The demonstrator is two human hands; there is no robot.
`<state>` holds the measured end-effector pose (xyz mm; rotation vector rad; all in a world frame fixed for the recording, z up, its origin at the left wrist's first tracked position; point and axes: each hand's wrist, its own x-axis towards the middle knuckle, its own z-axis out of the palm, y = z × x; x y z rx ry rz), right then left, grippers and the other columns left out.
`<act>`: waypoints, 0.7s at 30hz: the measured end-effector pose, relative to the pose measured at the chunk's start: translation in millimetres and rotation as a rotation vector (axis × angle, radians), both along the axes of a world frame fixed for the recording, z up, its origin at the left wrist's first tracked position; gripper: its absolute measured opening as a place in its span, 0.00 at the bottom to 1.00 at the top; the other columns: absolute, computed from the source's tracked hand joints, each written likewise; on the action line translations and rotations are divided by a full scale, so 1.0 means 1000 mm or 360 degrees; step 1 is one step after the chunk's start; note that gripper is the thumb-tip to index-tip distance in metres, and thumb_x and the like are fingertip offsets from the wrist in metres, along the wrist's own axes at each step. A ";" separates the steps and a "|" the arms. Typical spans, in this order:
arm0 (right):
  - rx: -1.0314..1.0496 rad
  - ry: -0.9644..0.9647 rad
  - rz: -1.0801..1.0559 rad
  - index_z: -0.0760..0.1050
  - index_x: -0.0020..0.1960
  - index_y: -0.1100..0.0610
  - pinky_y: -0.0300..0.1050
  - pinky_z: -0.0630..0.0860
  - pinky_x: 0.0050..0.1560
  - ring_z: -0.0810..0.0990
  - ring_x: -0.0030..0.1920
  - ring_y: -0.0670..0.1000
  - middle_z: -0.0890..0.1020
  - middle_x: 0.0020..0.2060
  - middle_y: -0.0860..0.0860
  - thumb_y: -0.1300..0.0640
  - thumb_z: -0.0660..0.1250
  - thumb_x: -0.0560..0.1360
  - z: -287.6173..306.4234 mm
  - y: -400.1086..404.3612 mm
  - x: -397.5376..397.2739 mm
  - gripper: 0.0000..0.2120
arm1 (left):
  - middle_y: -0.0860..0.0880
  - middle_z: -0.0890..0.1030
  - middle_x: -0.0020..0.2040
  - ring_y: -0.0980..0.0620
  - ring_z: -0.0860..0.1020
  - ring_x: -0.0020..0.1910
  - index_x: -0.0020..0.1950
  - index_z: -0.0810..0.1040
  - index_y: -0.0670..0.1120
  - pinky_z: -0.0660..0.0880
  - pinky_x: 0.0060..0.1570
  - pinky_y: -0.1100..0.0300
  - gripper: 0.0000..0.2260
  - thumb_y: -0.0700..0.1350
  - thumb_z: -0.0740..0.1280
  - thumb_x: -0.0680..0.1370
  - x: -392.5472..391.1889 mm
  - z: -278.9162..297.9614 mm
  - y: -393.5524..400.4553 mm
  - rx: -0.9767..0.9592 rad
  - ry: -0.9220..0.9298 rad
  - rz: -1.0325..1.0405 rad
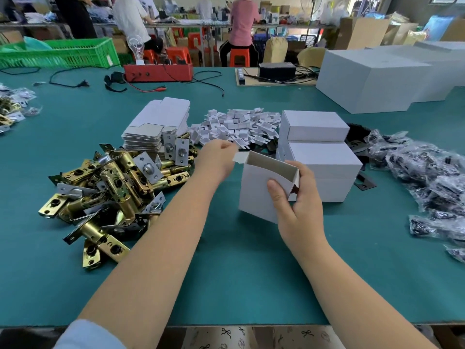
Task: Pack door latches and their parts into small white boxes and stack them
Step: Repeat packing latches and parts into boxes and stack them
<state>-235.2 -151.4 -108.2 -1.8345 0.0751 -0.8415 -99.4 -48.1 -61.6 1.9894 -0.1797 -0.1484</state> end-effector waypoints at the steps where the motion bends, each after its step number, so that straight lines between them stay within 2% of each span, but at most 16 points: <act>1: -0.0038 0.0017 -0.0010 0.65 0.55 0.37 0.31 0.70 0.50 0.75 0.51 0.43 0.75 0.51 0.38 0.44 0.64 0.74 0.000 -0.001 0.000 0.12 | 0.42 0.79 0.58 0.40 0.77 0.57 0.57 0.79 0.42 0.76 0.57 0.48 0.09 0.39 0.63 0.78 0.006 -0.004 0.001 0.0442 -0.0178 -0.0062; 2: -0.0062 0.0042 -0.0013 0.65 0.55 0.37 0.29 0.69 0.50 0.74 0.52 0.43 0.75 0.51 0.40 0.45 0.64 0.74 0.000 -0.002 0.000 0.13 | 0.41 0.77 0.61 0.40 0.74 0.61 0.62 0.76 0.41 0.73 0.57 0.50 0.13 0.39 0.63 0.78 0.010 -0.008 0.001 0.0850 -0.0336 -0.0089; 3: -0.0063 0.0070 -0.0008 0.65 0.56 0.37 0.27 0.68 0.49 0.74 0.52 0.43 0.75 0.51 0.40 0.46 0.64 0.74 0.000 -0.002 0.000 0.13 | 0.40 0.75 0.64 0.39 0.72 0.62 0.64 0.73 0.41 0.71 0.54 0.49 0.15 0.39 0.63 0.77 0.014 -0.011 0.003 0.1134 -0.0423 -0.0083; 4: -0.0051 0.0096 0.0003 0.65 0.55 0.37 0.26 0.67 0.49 0.74 0.52 0.41 0.75 0.51 0.40 0.45 0.64 0.73 0.000 -0.002 0.000 0.13 | 0.39 0.72 0.65 0.38 0.71 0.63 0.64 0.71 0.40 0.70 0.51 0.49 0.15 0.39 0.63 0.78 0.017 -0.012 0.005 0.1287 -0.0466 -0.0043; 7: -0.0052 0.0109 0.0022 0.65 0.55 0.38 0.25 0.67 0.47 0.73 0.50 0.37 0.75 0.49 0.37 0.45 0.64 0.73 0.001 -0.003 0.001 0.13 | 0.38 0.66 0.66 0.38 0.69 0.63 0.67 0.67 0.38 0.69 0.44 0.49 0.18 0.40 0.62 0.78 0.025 -0.006 0.009 0.1476 -0.0576 0.0194; 9: -0.0060 0.0120 0.0041 0.65 0.56 0.40 0.26 0.67 0.47 0.73 0.49 0.37 0.75 0.48 0.38 0.45 0.64 0.73 0.001 -0.003 0.002 0.13 | 0.38 0.65 0.66 0.39 0.68 0.64 0.69 0.66 0.37 0.72 0.46 0.49 0.20 0.41 0.63 0.78 0.034 -0.001 0.015 0.1635 -0.0609 0.0279; 13: -0.0069 0.0105 0.0086 0.66 0.52 0.38 0.29 0.69 0.42 0.73 0.44 0.40 0.76 0.44 0.42 0.45 0.64 0.74 0.002 -0.001 0.002 0.10 | 0.39 0.70 0.64 0.41 0.65 0.66 0.67 0.72 0.42 0.72 0.51 0.50 0.17 0.46 0.63 0.79 0.044 0.004 0.028 0.1985 -0.0600 0.0280; 16: -0.0061 0.0141 0.0083 0.66 0.55 0.40 0.29 0.69 0.44 0.73 0.45 0.40 0.76 0.46 0.44 0.44 0.64 0.73 0.001 -0.001 0.003 0.12 | 0.41 0.73 0.63 0.41 0.66 0.65 0.65 0.73 0.43 0.71 0.51 0.51 0.16 0.48 0.64 0.79 0.043 0.002 0.031 0.2059 -0.0672 0.0248; 19: -0.0077 0.0172 0.0044 0.65 0.58 0.43 0.28 0.68 0.45 0.73 0.46 0.37 0.75 0.47 0.40 0.43 0.63 0.73 -0.001 -0.002 0.003 0.16 | 0.41 0.74 0.61 0.40 0.68 0.64 0.64 0.74 0.42 0.73 0.50 0.50 0.15 0.43 0.64 0.78 0.038 0.002 0.030 0.2009 -0.0729 0.0243; 21: -0.0056 0.0193 0.0037 0.64 0.58 0.40 0.33 0.71 0.48 0.73 0.48 0.39 0.75 0.48 0.39 0.41 0.62 0.73 -0.001 -0.003 0.003 0.16 | 0.40 0.74 0.61 0.38 0.71 0.63 0.64 0.75 0.40 0.74 0.47 0.49 0.14 0.40 0.63 0.78 0.033 0.002 0.028 0.1897 -0.0722 0.0217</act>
